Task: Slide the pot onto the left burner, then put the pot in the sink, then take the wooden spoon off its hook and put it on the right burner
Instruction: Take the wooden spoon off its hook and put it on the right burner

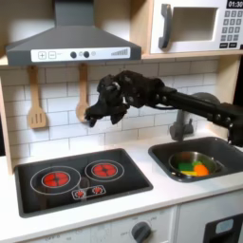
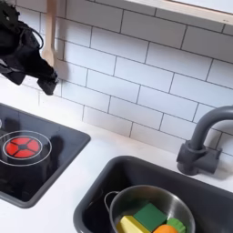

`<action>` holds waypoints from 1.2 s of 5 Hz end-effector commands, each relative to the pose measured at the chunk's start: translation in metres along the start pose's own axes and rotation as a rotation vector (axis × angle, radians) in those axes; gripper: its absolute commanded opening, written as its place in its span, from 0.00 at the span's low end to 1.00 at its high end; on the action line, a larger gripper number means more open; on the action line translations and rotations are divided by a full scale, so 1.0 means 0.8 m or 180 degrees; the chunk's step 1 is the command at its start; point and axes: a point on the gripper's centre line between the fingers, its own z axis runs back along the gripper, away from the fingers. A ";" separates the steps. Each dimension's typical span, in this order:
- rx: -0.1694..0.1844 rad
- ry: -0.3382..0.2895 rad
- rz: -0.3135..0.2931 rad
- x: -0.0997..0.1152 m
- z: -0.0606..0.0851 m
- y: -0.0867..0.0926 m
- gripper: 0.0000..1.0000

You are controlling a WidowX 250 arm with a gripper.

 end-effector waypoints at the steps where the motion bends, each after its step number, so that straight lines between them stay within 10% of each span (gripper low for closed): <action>1: 0.0076 -0.0286 0.0213 0.033 -0.002 0.028 1.00; 6: -0.0013 -0.0579 0.0173 0.081 -0.010 0.029 1.00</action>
